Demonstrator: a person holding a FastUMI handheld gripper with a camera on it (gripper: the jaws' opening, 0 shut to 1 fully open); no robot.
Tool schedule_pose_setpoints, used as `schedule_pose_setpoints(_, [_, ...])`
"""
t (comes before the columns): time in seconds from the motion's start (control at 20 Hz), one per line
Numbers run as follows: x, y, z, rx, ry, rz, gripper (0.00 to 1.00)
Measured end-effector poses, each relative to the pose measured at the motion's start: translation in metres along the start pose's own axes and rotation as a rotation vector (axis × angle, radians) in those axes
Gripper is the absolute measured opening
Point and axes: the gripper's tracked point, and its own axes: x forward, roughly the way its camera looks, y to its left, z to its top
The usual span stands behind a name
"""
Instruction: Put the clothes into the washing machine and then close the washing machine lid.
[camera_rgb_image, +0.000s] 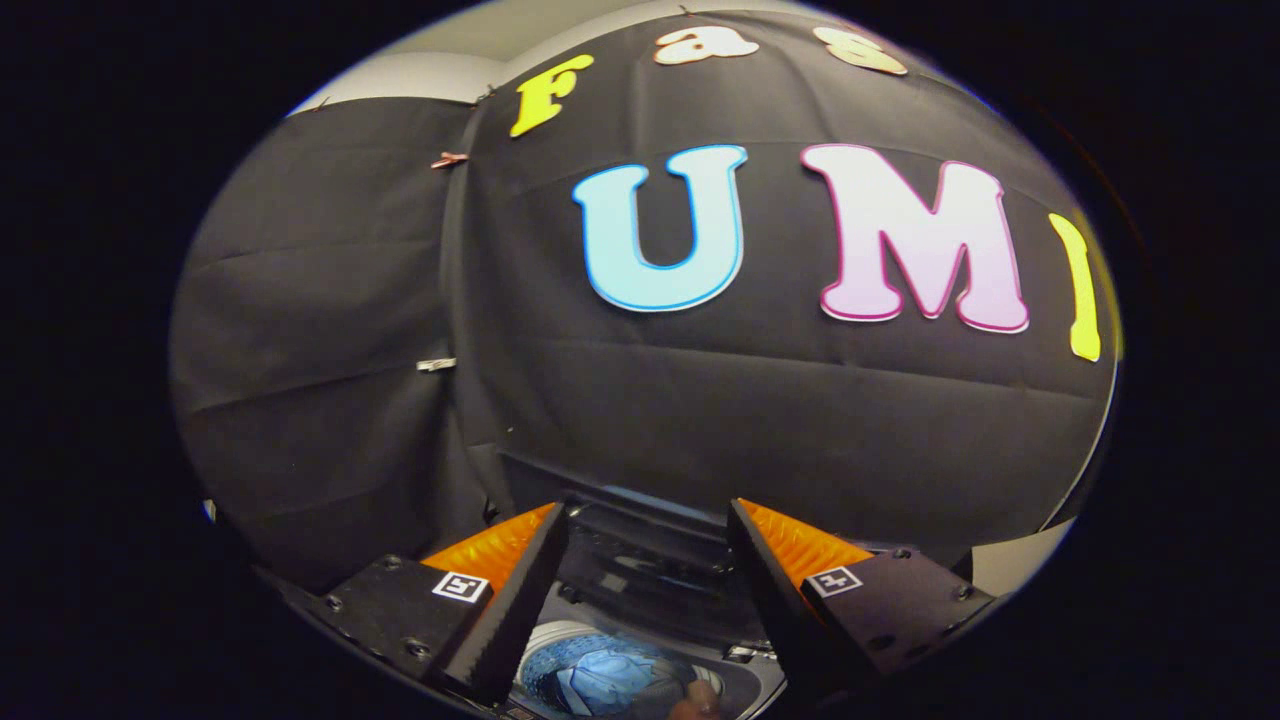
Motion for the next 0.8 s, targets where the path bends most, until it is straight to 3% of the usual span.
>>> schedule_pose_setpoints(0.4, [0.035,-0.064,-0.013,0.121,0.071,-0.214,0.99])
schedule_pose_setpoints(0.8, [0.045,-0.085,-0.018,0.141,0.08,-0.292,0.99])
